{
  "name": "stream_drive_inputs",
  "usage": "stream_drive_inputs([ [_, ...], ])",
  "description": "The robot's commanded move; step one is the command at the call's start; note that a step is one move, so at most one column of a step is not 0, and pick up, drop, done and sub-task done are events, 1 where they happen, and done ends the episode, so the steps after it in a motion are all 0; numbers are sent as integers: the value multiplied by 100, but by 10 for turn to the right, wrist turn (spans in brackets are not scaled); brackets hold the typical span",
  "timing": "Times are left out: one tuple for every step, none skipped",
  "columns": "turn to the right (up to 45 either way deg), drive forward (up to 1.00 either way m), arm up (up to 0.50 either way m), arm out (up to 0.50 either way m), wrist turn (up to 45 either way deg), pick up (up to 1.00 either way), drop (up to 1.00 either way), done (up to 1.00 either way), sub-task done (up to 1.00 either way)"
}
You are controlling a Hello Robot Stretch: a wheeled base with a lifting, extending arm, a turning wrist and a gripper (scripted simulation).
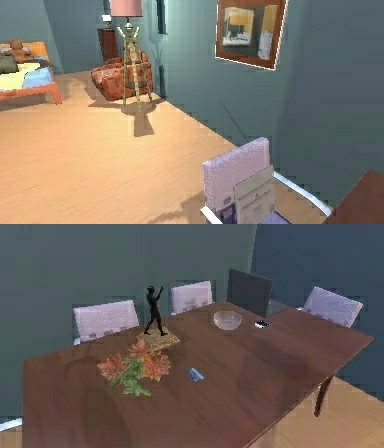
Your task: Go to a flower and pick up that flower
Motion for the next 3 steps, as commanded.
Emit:
stream_drive_inputs([
  [-120,0,0,0,0,0,0,0,0],
  [0,0,50,0,0,0,0,0,0],
  [0,0,38,0,0,0,0,0,0],
])
